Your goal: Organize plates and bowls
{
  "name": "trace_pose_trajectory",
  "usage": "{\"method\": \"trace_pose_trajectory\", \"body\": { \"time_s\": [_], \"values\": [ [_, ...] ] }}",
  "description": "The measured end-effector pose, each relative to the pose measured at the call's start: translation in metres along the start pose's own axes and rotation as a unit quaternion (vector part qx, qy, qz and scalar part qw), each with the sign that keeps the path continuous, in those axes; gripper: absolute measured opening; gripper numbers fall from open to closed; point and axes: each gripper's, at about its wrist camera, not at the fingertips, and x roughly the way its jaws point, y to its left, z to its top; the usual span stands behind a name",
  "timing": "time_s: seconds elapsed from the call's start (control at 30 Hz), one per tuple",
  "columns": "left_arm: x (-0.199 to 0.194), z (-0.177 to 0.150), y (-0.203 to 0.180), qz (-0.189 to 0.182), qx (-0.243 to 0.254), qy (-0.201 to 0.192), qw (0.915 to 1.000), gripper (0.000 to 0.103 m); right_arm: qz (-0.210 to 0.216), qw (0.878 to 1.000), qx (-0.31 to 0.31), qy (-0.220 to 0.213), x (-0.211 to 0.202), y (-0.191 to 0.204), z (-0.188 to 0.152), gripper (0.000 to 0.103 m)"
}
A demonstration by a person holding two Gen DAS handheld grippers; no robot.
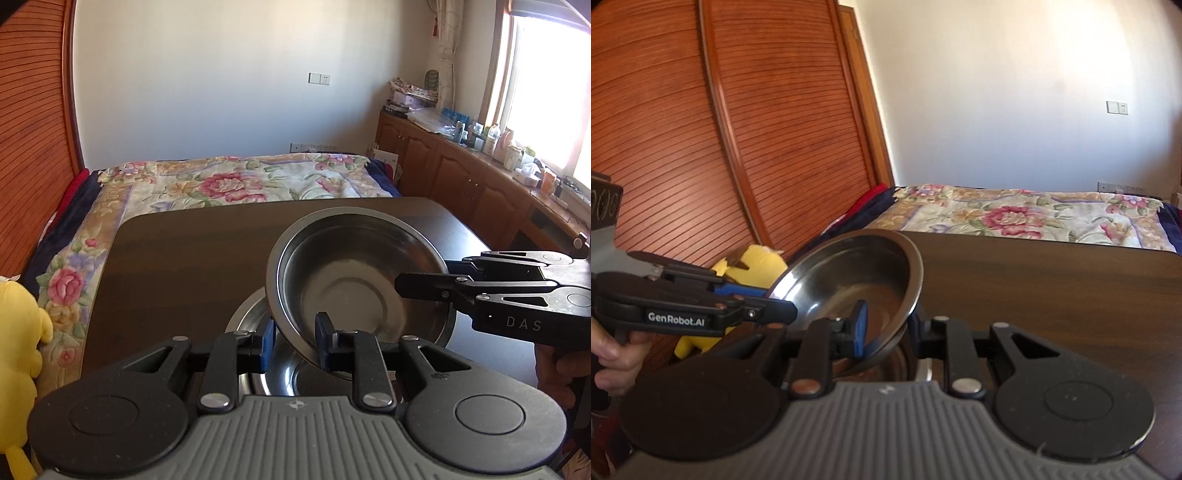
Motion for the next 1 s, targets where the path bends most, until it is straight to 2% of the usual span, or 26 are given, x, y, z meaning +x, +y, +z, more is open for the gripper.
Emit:
{"method": "trace_pose_trajectory", "body": {
  "time_s": [0.3, 0.7, 1.0],
  "values": [
    [0.0, -0.021, 0.006, 0.004, -0.006, 0.012, 0.9999, 0.025, 0.014, 1.0, -0.005, 0.014, 0.002, 0.009, -0.013, 0.025],
    [0.015, -0.034, 0.007, 0.016, 0.006, 0.024, 0.9996, 0.025, 0.003, 0.999, -0.006, 0.031, 0.014, 0.012, -0.031, 0.025],
    [0.016, -0.036, 0.005, 0.021, 0.009, 0.019, 0.9996, 0.026, -0.016, 0.999, -0.034, 0.028, 0.016, 0.019, -0.032, 0.026]
  ]
}}
